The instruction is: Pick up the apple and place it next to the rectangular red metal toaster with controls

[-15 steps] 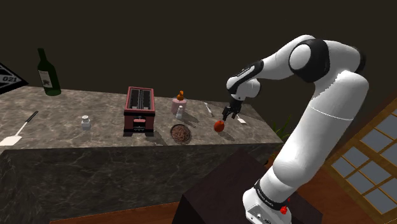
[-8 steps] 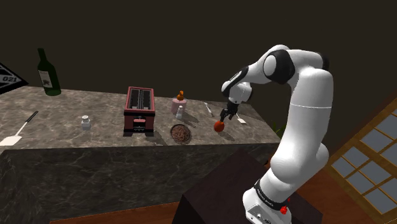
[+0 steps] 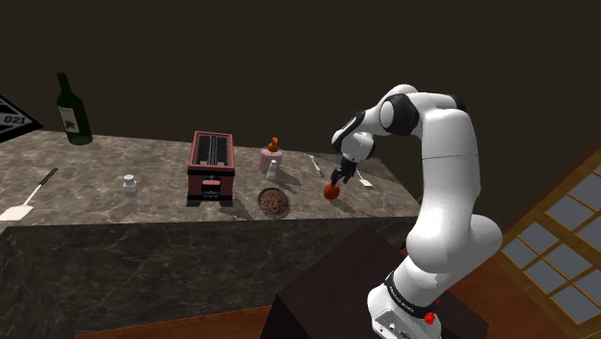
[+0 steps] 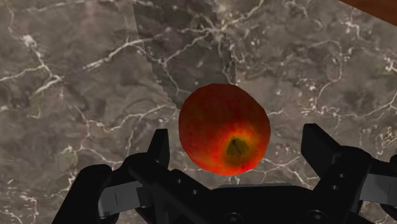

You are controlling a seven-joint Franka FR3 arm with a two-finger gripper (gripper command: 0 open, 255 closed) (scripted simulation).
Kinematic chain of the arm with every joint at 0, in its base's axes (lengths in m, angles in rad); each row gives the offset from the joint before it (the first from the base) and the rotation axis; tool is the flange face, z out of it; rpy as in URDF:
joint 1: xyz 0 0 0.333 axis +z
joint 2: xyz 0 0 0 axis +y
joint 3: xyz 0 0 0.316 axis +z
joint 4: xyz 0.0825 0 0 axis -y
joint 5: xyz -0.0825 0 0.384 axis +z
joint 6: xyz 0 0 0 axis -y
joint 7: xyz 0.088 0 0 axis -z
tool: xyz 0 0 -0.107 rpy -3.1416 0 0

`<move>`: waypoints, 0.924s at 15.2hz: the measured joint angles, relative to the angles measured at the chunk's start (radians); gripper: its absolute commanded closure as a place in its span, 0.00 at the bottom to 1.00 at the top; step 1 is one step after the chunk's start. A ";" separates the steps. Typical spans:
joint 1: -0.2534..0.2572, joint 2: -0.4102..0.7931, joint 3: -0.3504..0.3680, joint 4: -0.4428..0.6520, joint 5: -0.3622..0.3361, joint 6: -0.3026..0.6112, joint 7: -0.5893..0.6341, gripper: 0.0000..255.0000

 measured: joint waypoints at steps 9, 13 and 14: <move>-0.019 0.072 0.028 0.026 0.027 0.048 -0.018 0.00; -0.019 0.073 0.029 0.026 0.028 0.048 -0.018 1.00; -0.019 0.072 0.028 0.027 0.028 0.048 -0.018 1.00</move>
